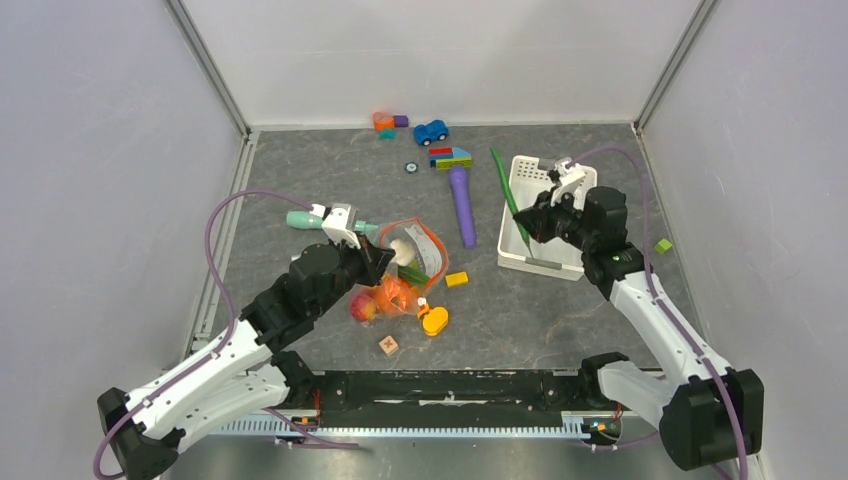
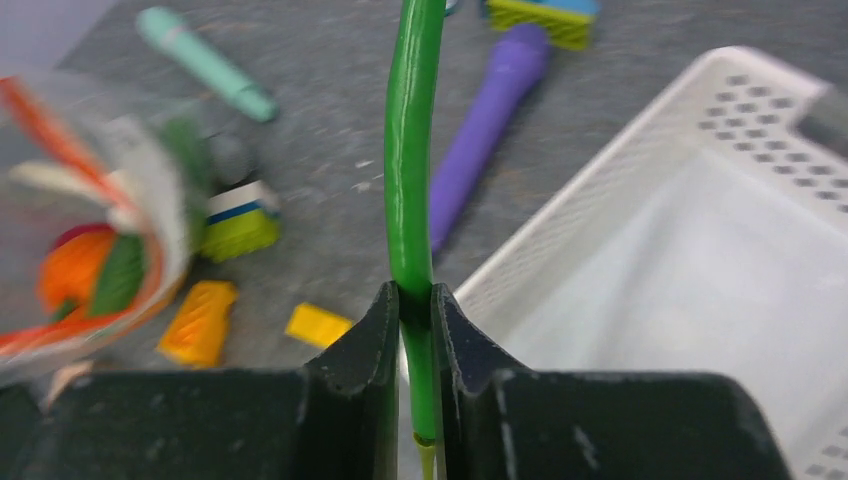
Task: Place the food in the zip-top bag and seal the zipper
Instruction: Place the fake vegetable in the zipper food storage bag.
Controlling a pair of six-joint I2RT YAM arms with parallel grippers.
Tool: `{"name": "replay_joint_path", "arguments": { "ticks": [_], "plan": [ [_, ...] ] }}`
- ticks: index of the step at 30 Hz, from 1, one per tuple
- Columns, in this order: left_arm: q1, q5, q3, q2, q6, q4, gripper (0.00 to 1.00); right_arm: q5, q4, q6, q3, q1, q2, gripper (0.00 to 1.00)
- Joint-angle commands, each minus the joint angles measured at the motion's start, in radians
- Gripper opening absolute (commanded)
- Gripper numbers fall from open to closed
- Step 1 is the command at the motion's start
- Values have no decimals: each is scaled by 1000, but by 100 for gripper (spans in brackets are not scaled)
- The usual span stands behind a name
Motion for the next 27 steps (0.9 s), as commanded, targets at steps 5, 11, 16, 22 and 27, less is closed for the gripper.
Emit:
{"name": "replay_joint_path", "arguments": {
  "ticks": [5, 11, 16, 22, 27],
  "plan": [
    [-3, 2, -1, 13, -4, 42, 2, -568, -299, 84, 70, 25, -131, 0],
    [-3, 48, 8, 41, 7, 58, 2, -492, -636, 38, 173, 156, -142, 0],
    [-3, 125, 14, 56, 28, 71, 2, -422, -777, 39, 184, 293, -70, 0],
    [-3, 270, 32, 88, 59, 82, 2, -387, -735, 37, 230, 379, 46, 0],
    [-3, 372, 44, 108, 77, 90, 2, -388, -688, 61, 309, 409, 186, 0]
  ]
}}
